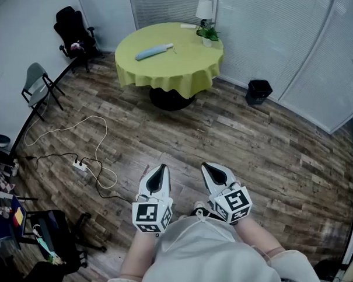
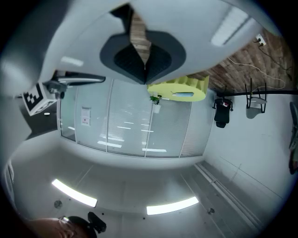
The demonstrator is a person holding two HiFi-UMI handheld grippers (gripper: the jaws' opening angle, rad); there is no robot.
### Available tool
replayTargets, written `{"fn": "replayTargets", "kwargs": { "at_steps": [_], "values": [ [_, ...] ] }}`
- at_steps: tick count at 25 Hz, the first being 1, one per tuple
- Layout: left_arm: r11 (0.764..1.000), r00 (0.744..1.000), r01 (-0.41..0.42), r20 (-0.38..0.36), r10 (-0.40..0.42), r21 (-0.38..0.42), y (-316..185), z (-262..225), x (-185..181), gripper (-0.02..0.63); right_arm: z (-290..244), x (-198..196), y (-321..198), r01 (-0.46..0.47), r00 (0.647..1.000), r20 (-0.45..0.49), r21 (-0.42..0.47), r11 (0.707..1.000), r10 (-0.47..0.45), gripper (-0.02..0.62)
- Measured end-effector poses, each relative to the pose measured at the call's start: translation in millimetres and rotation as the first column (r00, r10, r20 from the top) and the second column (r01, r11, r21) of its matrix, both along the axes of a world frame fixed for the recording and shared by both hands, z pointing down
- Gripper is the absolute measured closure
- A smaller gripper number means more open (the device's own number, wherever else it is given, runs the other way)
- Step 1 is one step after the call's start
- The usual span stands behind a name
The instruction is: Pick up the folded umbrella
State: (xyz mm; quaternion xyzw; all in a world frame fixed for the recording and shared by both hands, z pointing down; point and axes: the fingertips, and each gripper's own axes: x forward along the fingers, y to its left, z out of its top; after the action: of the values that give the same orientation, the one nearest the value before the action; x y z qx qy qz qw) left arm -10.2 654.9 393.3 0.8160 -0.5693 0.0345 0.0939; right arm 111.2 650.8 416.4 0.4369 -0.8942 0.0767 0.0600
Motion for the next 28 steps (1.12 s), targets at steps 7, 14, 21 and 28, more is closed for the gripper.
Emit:
{"fn": "replayTargets", "kwargs": {
  "at_steps": [7, 14, 21, 28],
  "values": [
    [1.0, 1.0, -0.006, 0.007, 0.006, 0.002, 1.5, 3.1, -2.6, 0.6, -0.9, -7.1, 0.8, -0.003, 1.0, -0.007, 0.004, 1.0, 0.003, 0.595],
    [1.0, 1.0, 0.003, -0.005, -0.003, 0.007, -2.7, 3.8, -14.2, 0.6, -1.0, -20.7, -4.2, 0.004, 1.0, 0.006, -0.007, 1.0, -0.004, 0.597],
    [0.999, 1.0, 0.026, 0.003, -0.026, -0.022, -19.2, 20.8, -27.6, 0.6, 15.1, -24.5, -25.7, -0.027, 0.999, 0.04, -0.071, 0.997, 0.03, 0.595],
    [0.996, 0.998, 0.066, 0.018, -0.065, -0.063, -81.7, 37.3, -32.6, 0.6, 42.7, -17.9, -93.4, -0.051, 0.999, -0.017, -0.113, 0.992, 0.05, 0.595]
  ]
}}
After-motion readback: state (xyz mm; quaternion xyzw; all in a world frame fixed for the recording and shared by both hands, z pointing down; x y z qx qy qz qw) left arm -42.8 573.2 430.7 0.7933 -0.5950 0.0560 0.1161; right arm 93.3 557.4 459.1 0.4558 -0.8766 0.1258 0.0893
